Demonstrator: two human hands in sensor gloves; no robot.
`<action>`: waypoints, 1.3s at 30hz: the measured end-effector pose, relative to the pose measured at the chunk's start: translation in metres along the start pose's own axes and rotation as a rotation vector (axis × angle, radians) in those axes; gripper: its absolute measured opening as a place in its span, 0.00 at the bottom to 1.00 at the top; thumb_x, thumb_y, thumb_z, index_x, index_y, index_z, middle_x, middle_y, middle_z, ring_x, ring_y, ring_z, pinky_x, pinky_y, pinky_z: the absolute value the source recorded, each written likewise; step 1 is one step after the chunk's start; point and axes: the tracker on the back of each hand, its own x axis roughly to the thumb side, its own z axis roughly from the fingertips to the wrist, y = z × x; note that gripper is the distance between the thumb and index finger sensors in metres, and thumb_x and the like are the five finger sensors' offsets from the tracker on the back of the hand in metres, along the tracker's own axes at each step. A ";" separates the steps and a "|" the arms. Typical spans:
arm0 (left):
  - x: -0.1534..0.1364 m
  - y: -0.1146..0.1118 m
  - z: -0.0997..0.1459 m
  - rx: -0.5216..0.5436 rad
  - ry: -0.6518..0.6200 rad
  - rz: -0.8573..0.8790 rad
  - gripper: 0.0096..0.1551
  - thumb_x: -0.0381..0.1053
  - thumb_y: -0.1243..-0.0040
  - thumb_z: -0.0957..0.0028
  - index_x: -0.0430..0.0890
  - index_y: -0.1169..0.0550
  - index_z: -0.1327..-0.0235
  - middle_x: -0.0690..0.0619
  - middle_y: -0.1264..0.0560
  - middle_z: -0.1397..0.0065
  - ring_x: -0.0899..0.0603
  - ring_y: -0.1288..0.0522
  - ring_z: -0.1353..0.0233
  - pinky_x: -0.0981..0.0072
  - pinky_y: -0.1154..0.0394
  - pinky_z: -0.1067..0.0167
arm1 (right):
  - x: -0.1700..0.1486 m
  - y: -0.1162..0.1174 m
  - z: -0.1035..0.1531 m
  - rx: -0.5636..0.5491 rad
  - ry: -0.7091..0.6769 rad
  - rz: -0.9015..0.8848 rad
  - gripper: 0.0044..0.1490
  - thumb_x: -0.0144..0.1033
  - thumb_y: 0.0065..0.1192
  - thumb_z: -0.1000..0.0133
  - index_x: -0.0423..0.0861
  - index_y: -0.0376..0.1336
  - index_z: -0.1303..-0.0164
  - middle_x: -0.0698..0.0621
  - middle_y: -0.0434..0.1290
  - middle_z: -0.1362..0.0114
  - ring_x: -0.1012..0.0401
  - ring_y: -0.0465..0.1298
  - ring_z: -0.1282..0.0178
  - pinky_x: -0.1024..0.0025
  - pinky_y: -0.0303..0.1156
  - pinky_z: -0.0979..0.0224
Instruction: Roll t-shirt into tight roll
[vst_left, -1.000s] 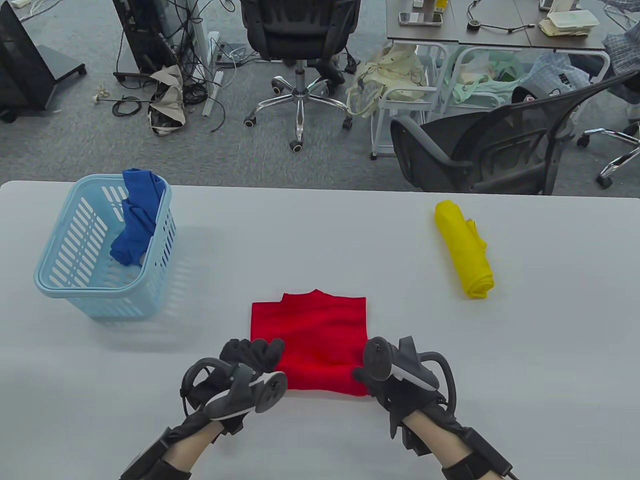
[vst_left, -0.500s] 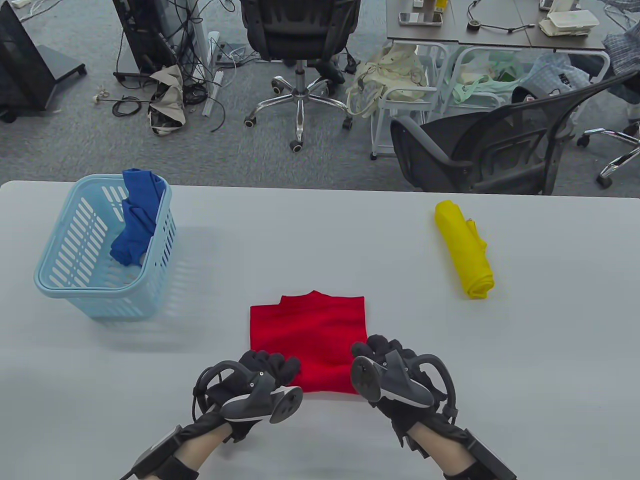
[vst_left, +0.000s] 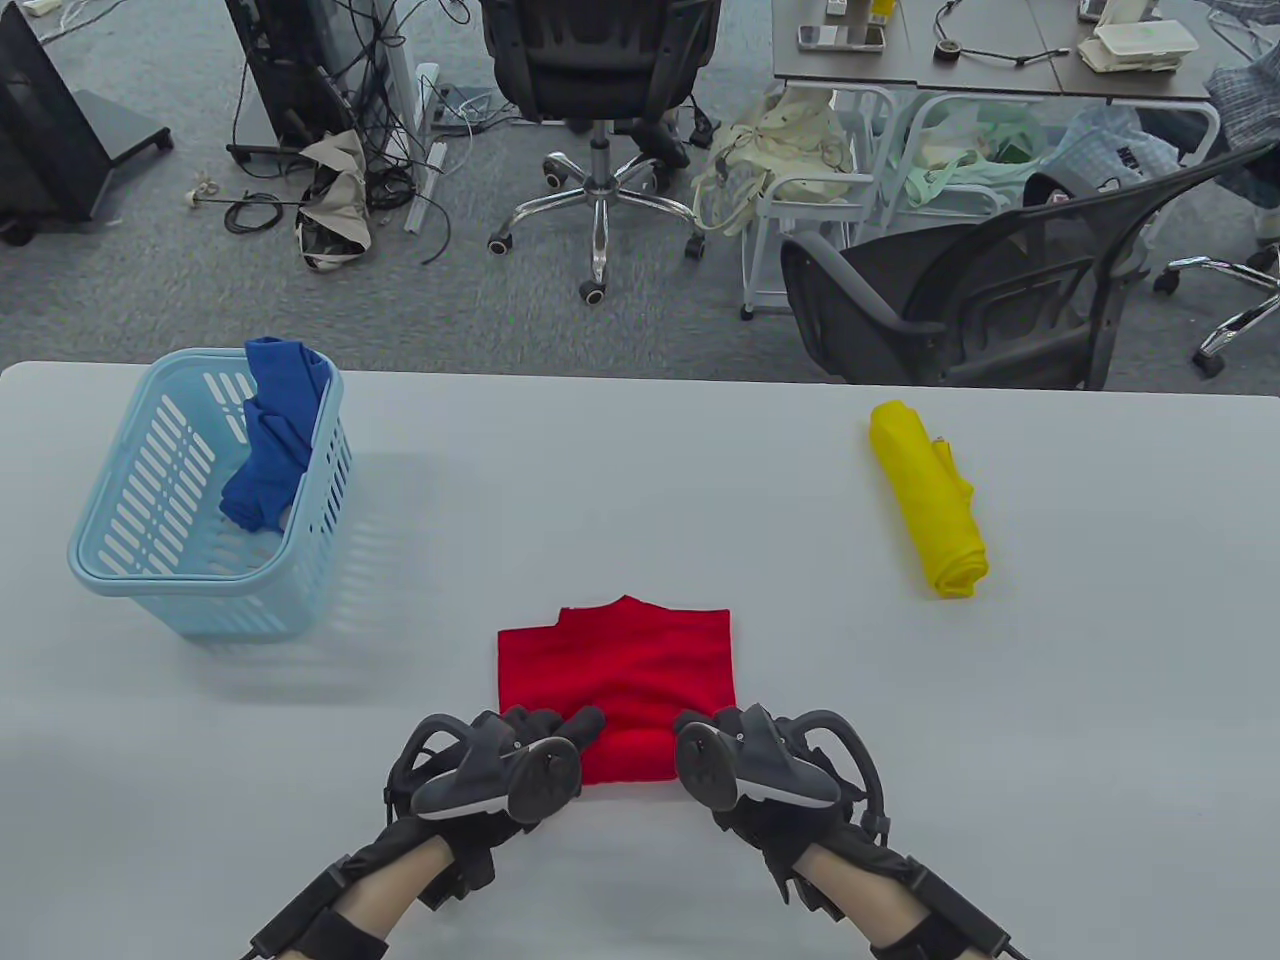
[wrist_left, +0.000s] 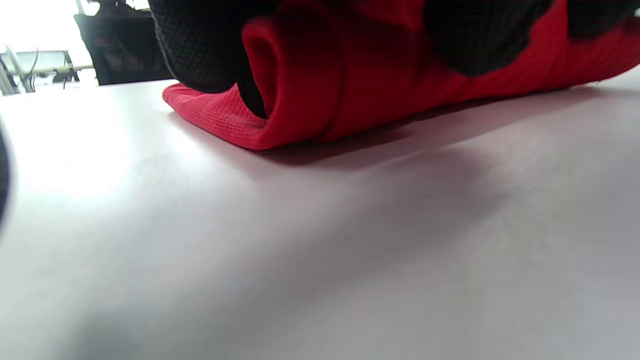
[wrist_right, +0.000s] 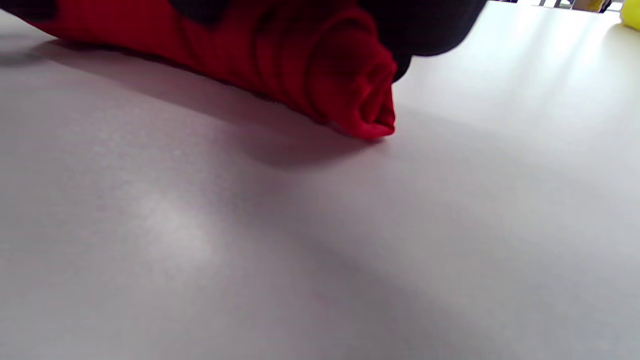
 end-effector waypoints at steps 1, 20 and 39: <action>0.004 0.001 0.000 0.013 -0.003 -0.051 0.41 0.65 0.49 0.47 0.54 0.37 0.19 0.45 0.32 0.20 0.38 0.29 0.25 0.43 0.30 0.28 | -0.003 0.000 -0.001 0.023 -0.019 -0.058 0.37 0.48 0.43 0.31 0.49 0.48 0.12 0.44 0.66 0.23 0.50 0.74 0.32 0.52 0.68 0.31; -0.027 0.001 -0.006 -0.058 -0.008 0.345 0.35 0.62 0.48 0.46 0.46 0.26 0.29 0.53 0.13 0.45 0.49 0.14 0.49 0.51 0.19 0.40 | 0.002 0.005 0.005 -0.029 -0.089 0.038 0.50 0.50 0.61 0.36 0.52 0.38 0.12 0.43 0.42 0.11 0.43 0.52 0.12 0.41 0.53 0.20; 0.004 0.005 0.000 0.053 -0.039 -0.064 0.36 0.63 0.48 0.47 0.50 0.28 0.27 0.53 0.18 0.36 0.47 0.17 0.39 0.47 0.23 0.32 | -0.018 -0.002 0.003 0.042 -0.083 -0.157 0.45 0.48 0.49 0.32 0.45 0.38 0.10 0.38 0.50 0.14 0.42 0.60 0.18 0.44 0.59 0.23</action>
